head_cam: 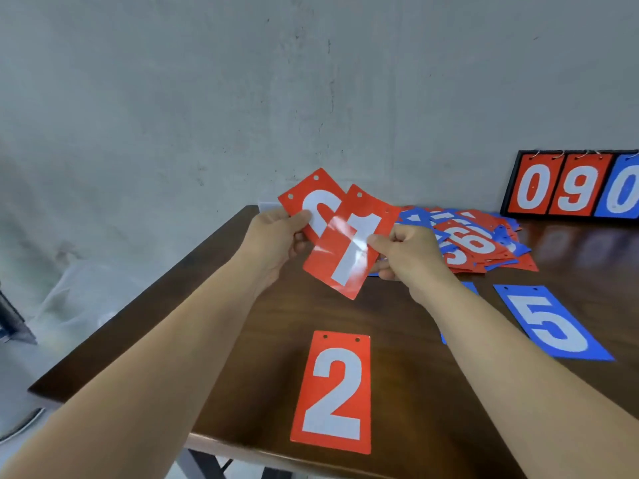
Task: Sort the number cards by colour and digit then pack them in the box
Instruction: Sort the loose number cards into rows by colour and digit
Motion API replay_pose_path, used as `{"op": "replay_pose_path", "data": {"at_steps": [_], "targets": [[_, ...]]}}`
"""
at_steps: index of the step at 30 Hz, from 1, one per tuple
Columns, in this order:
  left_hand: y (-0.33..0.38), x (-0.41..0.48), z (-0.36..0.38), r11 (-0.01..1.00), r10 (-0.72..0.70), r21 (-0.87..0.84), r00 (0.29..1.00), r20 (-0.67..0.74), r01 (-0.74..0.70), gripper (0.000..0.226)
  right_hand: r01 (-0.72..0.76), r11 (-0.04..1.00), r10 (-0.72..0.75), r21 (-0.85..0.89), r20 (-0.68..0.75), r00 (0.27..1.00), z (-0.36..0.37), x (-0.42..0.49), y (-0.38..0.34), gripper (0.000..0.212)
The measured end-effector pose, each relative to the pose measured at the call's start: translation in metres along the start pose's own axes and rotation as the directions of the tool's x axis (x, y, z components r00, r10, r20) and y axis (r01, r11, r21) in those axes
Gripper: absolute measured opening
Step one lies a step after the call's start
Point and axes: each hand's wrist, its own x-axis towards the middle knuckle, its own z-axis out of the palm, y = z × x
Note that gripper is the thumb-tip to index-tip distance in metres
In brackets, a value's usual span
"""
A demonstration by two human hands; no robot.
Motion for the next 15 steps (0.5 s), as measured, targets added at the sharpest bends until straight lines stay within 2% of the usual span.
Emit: {"op": "replay_pose_path", "data": {"at_steps": [2, 5, 9, 11, 15], "targets": [[0.001, -0.001, -0.029, 0.999, 0.012, 0.034, 0.999, -0.033, -0.011, 0.011, -0.057, 0.997, 0.056, 0.045, 0.008, 0.998, 0.008, -0.011, -0.004, 0.017], [-0.002, -0.008, -0.079, 0.99, -0.014, 0.139, 1.0, 0.01, 0.013, 0.016, -0.11, 0.988, 0.104, 0.107, 0.056, 0.993, 0.016, -0.028, -0.006, 0.013], [-0.019, -0.028, -0.142, 0.914, -0.169, 0.389, 0.981, 0.095, 0.12, 0.025, -0.126, 0.992, 0.126, -0.002, 0.144, 0.982, 0.034, -0.055, -0.002, 0.02], [-0.027, -0.037, -0.159, 0.85, -0.196, 0.513, 0.976, 0.097, 0.12, 0.028, -0.132, 0.988, 0.146, -0.082, 0.19, 0.971, 0.043, -0.067, 0.002, 0.017], [-0.038, -0.052, -0.173, 0.799, -0.225, 0.588, 0.969, 0.102, 0.123, 0.018, -0.127, 0.975, 0.166, -0.182, 0.219, 0.962, 0.058, -0.079, 0.004, 0.013]]}}
